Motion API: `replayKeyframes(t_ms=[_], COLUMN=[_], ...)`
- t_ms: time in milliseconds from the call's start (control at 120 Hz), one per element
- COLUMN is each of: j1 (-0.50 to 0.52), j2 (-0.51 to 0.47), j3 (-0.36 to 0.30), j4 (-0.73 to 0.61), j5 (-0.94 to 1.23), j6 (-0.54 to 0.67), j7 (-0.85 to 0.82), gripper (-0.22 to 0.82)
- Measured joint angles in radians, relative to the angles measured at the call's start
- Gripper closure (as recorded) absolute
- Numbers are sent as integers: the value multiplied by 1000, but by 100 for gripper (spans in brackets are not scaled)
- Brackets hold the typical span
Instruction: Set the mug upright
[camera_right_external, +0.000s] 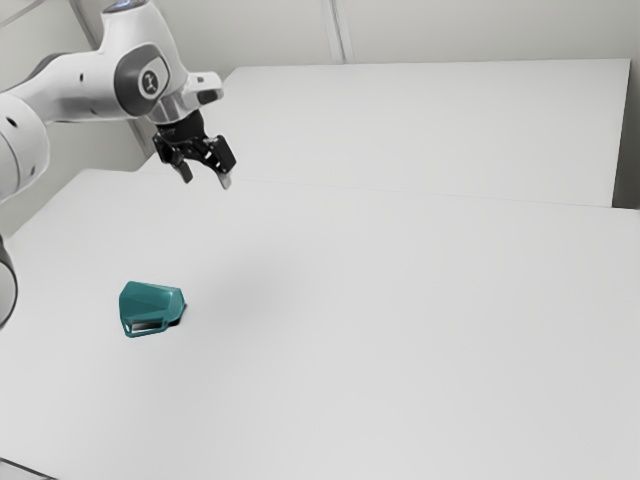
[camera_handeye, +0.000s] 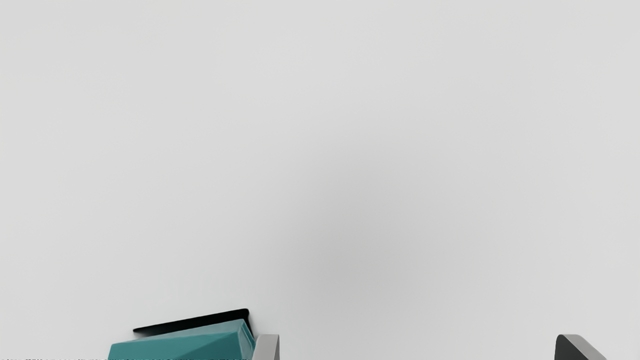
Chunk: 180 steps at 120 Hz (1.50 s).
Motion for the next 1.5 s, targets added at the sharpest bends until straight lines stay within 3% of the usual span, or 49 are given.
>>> replayKeyframes(t_ms=[117,208,317,492,658,833,1108,1342,1500], j1=[5,85,144,379,613,508,572,645,697], j2=[-47,-97,-120,-171,-116,3,13,136,171], j3=[2,7,101,111,105,47,31,25,-32], j4=[-24,-67,-99,-271,-359,-377,-364,-295,-302], j5=[-1,-7,-41,-208,-405,-581,-647,-671,-762], j6=[11,14,-10,-20,-25,-30,-56,-114,-123], j7=[5,19,33,53,87,147,242,330,414], gripper=[0,0,0,0,0,0,0,0,0])
